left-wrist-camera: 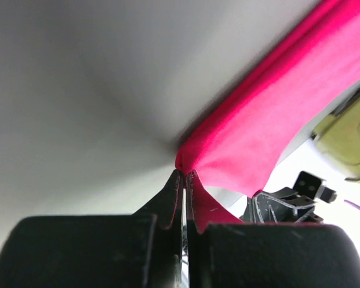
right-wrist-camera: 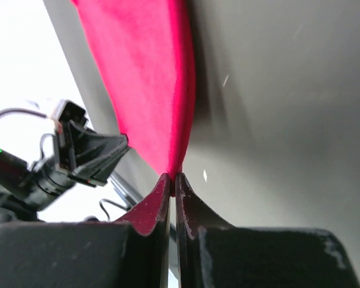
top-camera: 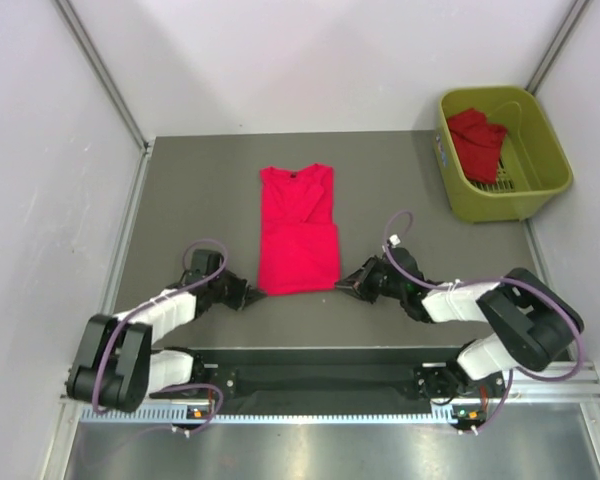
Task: Fold and stack the t-shirts
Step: Fold the tshirt
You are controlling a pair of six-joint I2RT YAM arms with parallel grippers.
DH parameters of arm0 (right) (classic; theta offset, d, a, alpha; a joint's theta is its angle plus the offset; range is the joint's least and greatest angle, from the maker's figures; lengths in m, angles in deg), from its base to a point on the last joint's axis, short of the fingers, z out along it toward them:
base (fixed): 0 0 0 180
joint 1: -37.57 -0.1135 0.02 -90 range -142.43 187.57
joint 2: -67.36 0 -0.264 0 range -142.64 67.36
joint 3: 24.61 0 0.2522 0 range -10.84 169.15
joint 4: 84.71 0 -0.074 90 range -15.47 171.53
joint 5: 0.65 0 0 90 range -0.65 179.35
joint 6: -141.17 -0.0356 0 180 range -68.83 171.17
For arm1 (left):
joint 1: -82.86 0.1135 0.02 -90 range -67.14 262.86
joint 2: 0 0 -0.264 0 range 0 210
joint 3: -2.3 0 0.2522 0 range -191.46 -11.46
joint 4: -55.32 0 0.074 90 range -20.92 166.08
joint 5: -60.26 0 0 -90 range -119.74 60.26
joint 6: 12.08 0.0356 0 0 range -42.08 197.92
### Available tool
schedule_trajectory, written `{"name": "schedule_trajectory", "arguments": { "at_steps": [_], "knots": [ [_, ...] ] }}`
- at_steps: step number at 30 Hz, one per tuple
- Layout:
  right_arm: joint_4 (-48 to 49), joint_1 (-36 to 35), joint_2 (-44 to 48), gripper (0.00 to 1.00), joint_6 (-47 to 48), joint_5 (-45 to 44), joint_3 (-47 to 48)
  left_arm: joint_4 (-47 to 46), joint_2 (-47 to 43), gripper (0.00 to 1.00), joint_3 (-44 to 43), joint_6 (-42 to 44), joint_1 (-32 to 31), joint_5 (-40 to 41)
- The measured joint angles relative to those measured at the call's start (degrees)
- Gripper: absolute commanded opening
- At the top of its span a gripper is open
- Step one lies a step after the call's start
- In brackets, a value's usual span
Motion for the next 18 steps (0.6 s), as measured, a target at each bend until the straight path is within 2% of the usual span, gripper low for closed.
{"name": "schedule_trajectory", "arguments": {
  "at_steps": [3, 11, 18],
  "knots": [
    [-2.4, -3.8, 3.6, 0.0, 0.3, -1.6, -0.8, 4.3, -5.8, 0.0, 1.1, 0.0, -1.6, 0.6],
    [-7.9, -14.8, 17.1, 0.0, -2.8, -8.6, -6.1, 18.5, -28.4, 0.0, 3.3, -0.6, -2.6, 1.0],
    [-14.9, -23.8, 22.6, 0.0, -7.0, -13.1, -9.1, 33.4, -42.2, 0.0, 3.7, -0.2, -2.7, 0.3]
  ]
}}
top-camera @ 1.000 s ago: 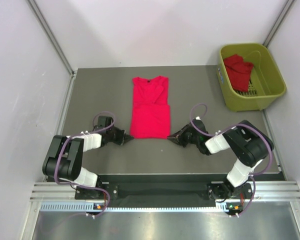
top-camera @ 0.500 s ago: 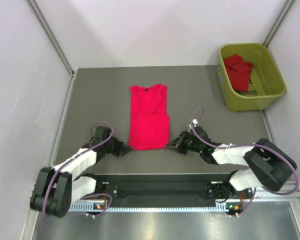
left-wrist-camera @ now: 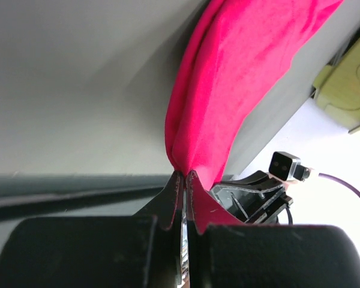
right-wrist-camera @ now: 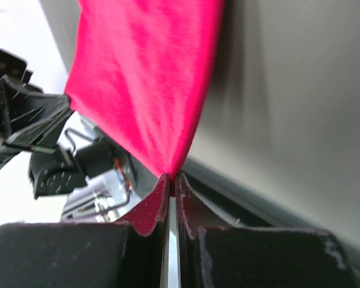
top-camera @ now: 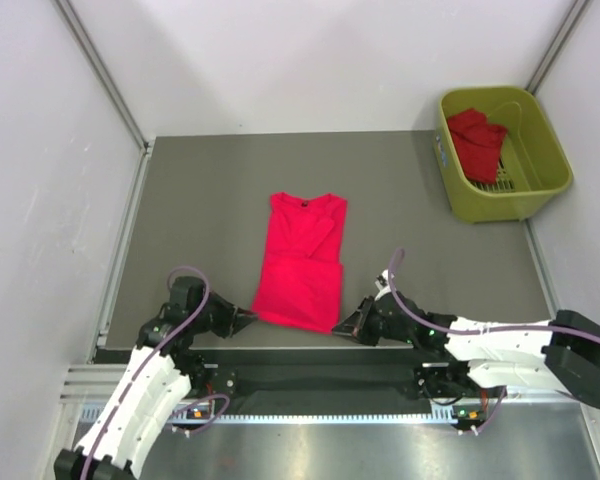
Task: Fold and stack the t-shirts
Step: Fold the tshirt
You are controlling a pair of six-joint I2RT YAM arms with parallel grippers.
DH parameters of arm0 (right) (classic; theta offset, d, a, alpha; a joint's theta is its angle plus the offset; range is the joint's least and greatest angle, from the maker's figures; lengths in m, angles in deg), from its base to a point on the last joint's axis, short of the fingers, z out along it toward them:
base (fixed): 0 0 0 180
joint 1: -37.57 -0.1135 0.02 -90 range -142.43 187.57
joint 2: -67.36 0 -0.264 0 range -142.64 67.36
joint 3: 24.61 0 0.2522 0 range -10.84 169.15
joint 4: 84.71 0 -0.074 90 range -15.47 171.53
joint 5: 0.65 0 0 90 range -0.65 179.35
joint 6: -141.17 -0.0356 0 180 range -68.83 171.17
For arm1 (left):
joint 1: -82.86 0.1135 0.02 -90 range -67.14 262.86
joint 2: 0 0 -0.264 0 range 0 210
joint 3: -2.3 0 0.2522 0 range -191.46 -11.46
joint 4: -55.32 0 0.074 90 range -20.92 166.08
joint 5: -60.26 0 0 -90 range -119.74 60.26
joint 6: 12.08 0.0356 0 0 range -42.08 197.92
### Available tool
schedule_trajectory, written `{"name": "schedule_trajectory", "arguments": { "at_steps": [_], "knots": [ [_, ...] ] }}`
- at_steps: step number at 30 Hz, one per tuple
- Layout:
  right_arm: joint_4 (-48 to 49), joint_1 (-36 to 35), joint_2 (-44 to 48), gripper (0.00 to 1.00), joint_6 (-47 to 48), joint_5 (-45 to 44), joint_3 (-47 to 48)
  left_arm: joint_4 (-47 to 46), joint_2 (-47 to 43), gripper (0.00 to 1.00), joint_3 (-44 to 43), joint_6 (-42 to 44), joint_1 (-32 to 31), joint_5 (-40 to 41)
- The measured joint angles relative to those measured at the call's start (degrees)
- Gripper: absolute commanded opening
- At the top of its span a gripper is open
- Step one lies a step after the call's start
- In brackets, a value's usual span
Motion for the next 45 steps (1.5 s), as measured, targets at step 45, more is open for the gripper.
{"name": "schedule_trajectory", "arguments": {
  "at_steps": [45],
  "knots": [
    [-30.0, 42.8, -50.6, 0.0, 34.2, 28.0, 68.9, -16.2, 85.8, 0.0, -71.3, 19.0, 5.1, -1.6]
  ]
}}
